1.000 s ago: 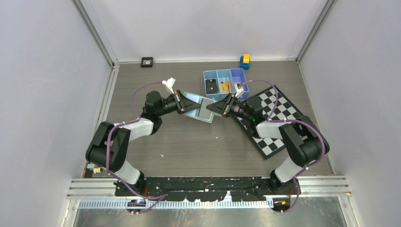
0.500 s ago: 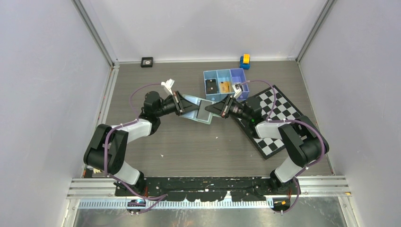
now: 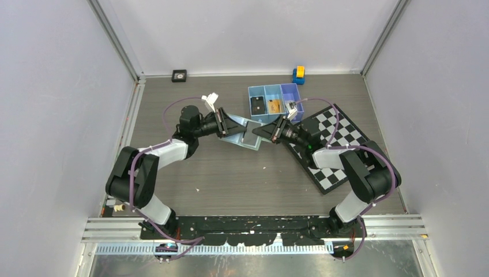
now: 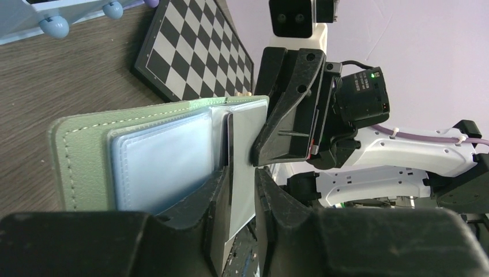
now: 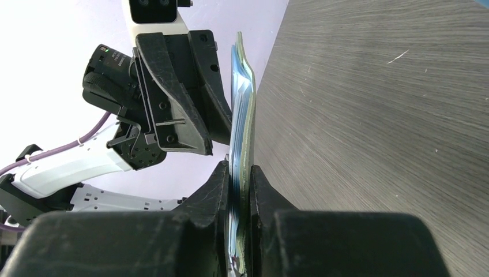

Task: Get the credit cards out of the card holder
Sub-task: Remove the credit card from the card holder.

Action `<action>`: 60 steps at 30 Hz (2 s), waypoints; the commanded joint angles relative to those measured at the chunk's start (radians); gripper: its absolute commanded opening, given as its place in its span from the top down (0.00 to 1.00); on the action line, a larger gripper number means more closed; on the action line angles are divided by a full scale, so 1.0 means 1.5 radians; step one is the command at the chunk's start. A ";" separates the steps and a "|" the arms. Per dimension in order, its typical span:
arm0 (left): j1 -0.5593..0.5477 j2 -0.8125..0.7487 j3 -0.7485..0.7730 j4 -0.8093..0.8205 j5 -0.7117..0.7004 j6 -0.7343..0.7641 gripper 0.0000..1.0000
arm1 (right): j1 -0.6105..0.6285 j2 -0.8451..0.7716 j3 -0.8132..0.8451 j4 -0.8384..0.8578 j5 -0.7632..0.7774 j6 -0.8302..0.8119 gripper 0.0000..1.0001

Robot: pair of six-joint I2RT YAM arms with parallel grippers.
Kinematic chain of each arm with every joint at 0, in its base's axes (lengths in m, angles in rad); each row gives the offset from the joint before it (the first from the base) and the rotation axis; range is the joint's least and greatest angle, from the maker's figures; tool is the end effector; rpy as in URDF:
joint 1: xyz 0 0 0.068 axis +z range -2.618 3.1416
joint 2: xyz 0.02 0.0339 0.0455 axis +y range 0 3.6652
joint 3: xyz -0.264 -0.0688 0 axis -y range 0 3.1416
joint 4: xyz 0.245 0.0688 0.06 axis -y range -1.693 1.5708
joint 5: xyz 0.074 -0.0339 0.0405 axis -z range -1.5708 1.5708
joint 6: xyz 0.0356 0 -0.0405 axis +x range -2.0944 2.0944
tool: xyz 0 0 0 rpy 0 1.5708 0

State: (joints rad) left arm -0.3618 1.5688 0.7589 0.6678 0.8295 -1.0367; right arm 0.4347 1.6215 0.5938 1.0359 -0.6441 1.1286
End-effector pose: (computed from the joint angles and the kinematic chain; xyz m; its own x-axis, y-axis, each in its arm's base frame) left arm 0.2983 -0.1410 0.2276 -0.8609 -0.2956 -0.4140 0.3553 0.2331 -0.9052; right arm 0.2756 0.1516 0.1993 -0.7934 0.4284 -0.4324 -0.3839 0.1990 0.9017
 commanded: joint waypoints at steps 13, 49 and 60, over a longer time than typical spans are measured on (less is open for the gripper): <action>-0.021 0.006 -0.018 0.123 0.043 -0.057 1.00 | 0.017 -0.027 0.012 0.056 -0.016 0.001 0.66; -0.039 0.014 0.055 -0.178 0.012 0.073 0.75 | 0.012 -0.024 0.021 0.035 -0.019 0.008 1.00; -0.072 0.024 0.083 -0.160 0.079 0.058 0.80 | 0.010 -0.014 0.029 0.005 -0.014 -0.002 0.99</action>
State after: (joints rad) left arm -0.4023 1.5871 0.8543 0.3733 0.8135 -0.9077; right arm 0.4381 1.6096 0.5964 0.9337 -0.6510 1.1152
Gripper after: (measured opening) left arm 0.223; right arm 0.173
